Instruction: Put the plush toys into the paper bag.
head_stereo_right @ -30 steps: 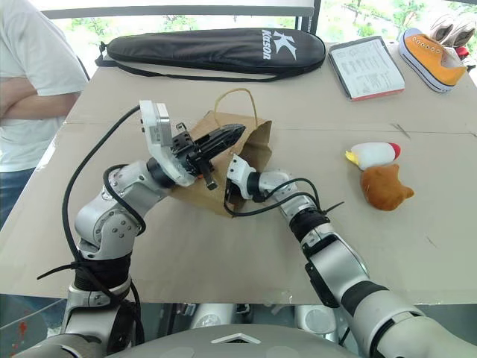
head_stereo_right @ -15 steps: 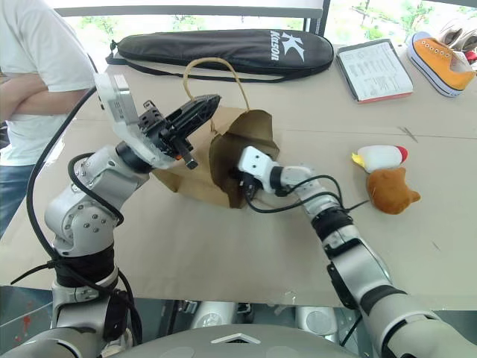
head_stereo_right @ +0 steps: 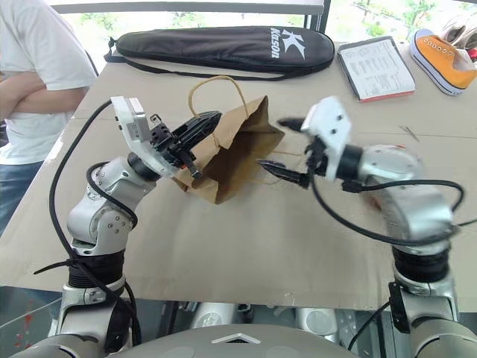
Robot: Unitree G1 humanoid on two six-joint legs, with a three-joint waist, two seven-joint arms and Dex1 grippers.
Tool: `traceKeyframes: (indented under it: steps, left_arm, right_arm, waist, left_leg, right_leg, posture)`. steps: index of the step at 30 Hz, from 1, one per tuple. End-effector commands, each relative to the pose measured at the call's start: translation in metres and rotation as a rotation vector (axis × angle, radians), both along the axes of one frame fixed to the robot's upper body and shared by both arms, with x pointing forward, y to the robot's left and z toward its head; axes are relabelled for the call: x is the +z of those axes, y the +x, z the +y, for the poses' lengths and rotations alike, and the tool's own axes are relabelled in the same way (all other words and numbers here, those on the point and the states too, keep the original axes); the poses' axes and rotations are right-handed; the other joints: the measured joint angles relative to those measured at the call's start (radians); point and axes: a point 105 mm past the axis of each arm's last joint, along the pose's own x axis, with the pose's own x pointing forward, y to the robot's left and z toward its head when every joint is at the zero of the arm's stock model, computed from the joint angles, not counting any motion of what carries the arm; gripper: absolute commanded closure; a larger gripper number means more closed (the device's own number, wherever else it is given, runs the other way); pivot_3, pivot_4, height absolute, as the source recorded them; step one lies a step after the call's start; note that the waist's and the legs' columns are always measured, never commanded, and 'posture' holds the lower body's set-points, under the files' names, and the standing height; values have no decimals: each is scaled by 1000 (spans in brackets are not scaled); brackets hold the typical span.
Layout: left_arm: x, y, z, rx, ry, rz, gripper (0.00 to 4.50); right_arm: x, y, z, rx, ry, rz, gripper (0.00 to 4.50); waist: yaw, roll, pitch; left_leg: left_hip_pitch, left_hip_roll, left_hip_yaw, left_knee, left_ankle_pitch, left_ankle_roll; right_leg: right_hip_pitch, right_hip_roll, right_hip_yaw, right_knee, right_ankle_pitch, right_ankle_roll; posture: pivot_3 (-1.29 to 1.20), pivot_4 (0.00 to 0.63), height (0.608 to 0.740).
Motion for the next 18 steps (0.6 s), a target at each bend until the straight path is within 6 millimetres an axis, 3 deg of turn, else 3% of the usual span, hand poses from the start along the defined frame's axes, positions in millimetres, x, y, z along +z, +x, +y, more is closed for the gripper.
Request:
traceKeyframes:
  steps: [1,5,11,16,18]
  left_arm:
    - [8,3,-4,10,-17,-59,4500]
    - [10,8,-13,29,-51,-66,4500]
    - [2,5,-35,-12,-68,-43,4500]
    - [-1,1,-49,-58,-79,-32,4500]
    - [0,-1,-52,-79,-85,-33,4500]
  right_arm:
    - [22,-8,-48,-262,28,-64,118]
    - [5,-24,-107,-538,-83,7,118]
    - [-66,-28,-180,-837,-349,252,118]
    - [-116,-9,-205,-895,-386,393,118]
    - [-126,-5,-209,-894,-401,414,627]
  waist:
    - [4,0,0]
    - [23,-1,0]
    - [21,-1,0]
    - [7,-1,0]
    - [6,-1,0]
  left_leg:
    - [-1,0,0,0,0,0]
    - [-3,-1,-1,0,-1,2]
    - [-4,-1,-1,1,-1,2]
    - [0,0,4,2,-1,3]
    - [1,0,4,2,-1,3]
  right_leg:
    - [0,0,0,0,0,0]
    - [0,4,-1,-4,0,0]
    - [0,8,0,-5,0,1]
    - [0,12,4,-4,0,1]
    - [0,14,5,-3,0,1]
  posture:
    - [0,150,740]
    - [0,150,740]
    - [0,150,740]
    - [0,150,740]
    - [0,150,740]
